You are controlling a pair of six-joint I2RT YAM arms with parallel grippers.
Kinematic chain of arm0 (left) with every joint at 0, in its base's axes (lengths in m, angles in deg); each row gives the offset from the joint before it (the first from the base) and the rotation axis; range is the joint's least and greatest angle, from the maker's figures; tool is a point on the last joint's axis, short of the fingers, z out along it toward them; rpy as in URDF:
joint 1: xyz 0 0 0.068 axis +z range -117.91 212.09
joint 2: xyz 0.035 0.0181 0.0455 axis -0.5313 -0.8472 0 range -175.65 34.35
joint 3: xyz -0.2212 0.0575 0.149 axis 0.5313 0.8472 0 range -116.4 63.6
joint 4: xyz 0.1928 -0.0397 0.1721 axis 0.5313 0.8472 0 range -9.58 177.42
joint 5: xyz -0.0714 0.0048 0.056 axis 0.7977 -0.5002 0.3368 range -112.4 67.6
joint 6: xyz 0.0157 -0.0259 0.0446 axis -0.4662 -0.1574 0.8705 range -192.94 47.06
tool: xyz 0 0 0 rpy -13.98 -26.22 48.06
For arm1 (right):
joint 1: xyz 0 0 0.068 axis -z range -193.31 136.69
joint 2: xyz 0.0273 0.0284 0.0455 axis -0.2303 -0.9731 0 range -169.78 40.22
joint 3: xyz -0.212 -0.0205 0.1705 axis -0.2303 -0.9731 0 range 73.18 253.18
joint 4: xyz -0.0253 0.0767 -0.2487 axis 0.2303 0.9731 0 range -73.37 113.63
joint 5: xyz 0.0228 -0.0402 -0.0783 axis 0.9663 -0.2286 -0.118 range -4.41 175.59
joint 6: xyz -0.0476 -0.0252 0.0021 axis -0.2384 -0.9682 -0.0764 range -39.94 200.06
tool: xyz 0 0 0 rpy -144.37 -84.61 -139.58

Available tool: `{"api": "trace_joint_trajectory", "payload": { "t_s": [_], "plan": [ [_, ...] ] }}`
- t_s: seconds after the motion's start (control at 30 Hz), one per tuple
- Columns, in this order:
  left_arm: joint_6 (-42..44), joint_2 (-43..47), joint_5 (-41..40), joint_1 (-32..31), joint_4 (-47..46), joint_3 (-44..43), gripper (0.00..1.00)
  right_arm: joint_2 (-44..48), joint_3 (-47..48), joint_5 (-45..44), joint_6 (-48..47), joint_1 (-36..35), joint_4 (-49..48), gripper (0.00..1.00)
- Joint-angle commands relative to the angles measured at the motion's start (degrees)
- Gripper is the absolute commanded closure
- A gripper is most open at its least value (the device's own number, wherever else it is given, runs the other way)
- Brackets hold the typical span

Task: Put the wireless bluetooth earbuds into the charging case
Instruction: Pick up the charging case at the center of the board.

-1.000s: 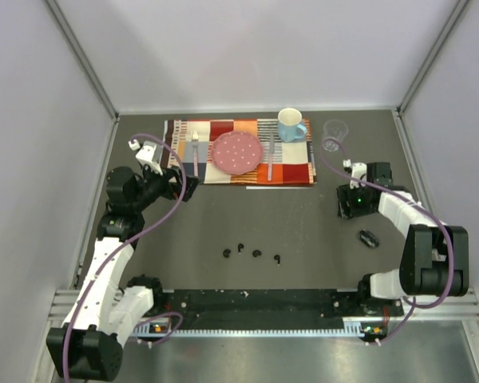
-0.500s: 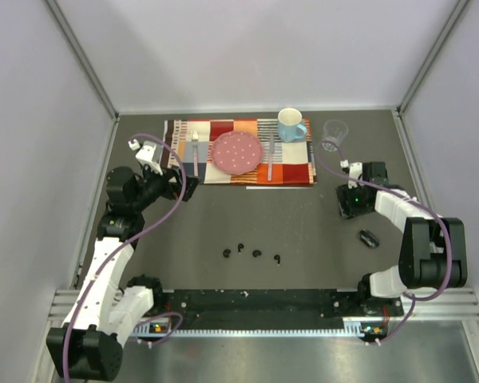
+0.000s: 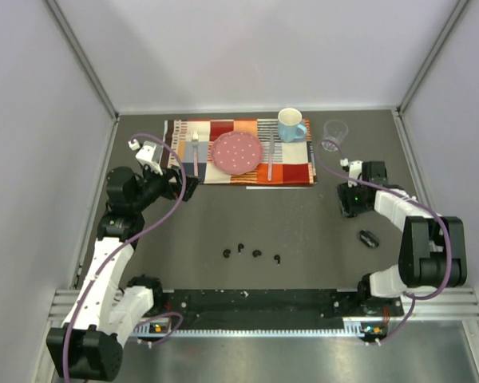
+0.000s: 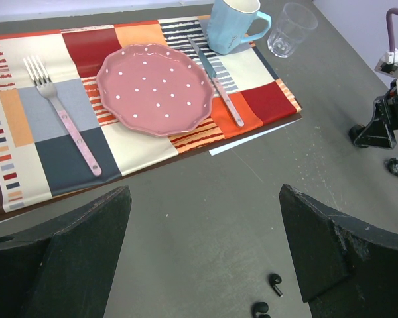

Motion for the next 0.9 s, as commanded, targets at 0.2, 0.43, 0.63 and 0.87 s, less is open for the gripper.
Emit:
{"api": "trace_joint_trajectory", "payload": {
  "t_s": [0.2, 0.43, 0.63, 0.87],
  "plan": [
    [-0.6, 0.6, 0.1, -0.2, -2.8, 0.3, 0.01, -2.2, 1.9, -0.6, 2.7, -0.6, 0.2, 0.37],
    [-5.4, 0.8, 1.4, -0.2, -7.4, 2.0, 0.01, -2.8, 2.8, 1.2, 3.7, -0.6, 1.8, 0.62],
    [-11.3, 0.5, 2.7, -0.2, -10.6, 3.6, 0.01, -0.5, 3.9, 2.8, 3.7, -0.6, 3.5, 0.90],
    [-16.3, 0.4, 4.3, -0.1, -15.5, 4.1, 0.01, 5.1, 4.3, 4.3, 4.1, -4.4, 5.1, 1.00]
  ]
}}
